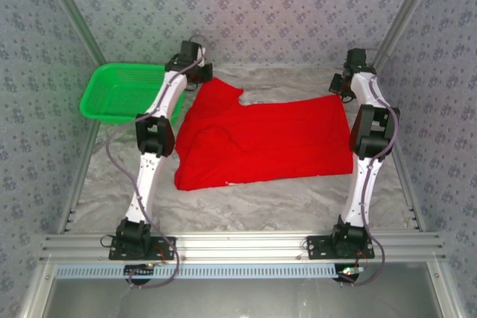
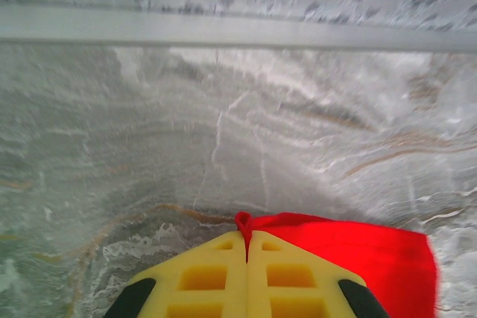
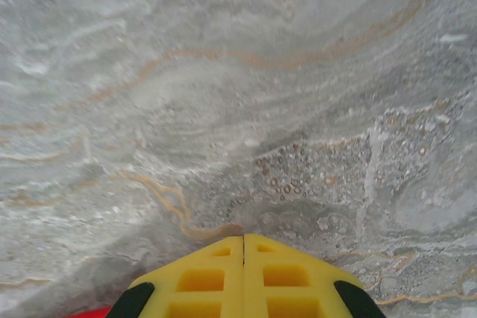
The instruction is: Fold the inside-out t-shirt
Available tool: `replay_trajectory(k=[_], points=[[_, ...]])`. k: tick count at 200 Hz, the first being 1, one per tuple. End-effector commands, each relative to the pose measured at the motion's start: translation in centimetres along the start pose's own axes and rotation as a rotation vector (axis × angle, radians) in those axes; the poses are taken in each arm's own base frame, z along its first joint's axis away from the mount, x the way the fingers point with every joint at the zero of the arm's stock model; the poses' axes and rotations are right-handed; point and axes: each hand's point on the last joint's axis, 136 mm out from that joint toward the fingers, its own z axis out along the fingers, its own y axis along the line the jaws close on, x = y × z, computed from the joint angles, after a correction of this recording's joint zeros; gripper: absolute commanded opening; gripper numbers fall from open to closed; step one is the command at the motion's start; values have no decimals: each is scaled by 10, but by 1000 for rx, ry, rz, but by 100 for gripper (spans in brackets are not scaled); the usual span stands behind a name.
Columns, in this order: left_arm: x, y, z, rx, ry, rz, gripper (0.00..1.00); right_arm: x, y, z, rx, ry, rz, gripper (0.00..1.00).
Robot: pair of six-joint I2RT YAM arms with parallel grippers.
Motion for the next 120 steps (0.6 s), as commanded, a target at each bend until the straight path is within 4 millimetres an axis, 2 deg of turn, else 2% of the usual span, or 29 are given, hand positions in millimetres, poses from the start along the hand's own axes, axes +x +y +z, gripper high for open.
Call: replay_trajectory(k=[1, 41, 53, 61, 91, 120], points=[[-53, -26, -50, 75, -138, 22, 0, -13, -2, -14, -21, -39, 21, 0], [-68, -46, -68, 165, -178, 46, 0, -15, -6, -21, -21, -47, 8, 0], [-69, -52, -73, 188, -177, 47, 0, -15, -8, -25, -19, -50, 1, 0], [-70, -56, -78, 205, -176, 50, 0, -22, -8, -28, -22, -79, 1, 0], [-72, -72, -95, 263, -167, 65, 0, -20, -11, -36, -31, -86, -5, 0], [-54, -85, -109, 281, -87, 90, 0, -10, -13, -45, -28, -72, -23, 0]])
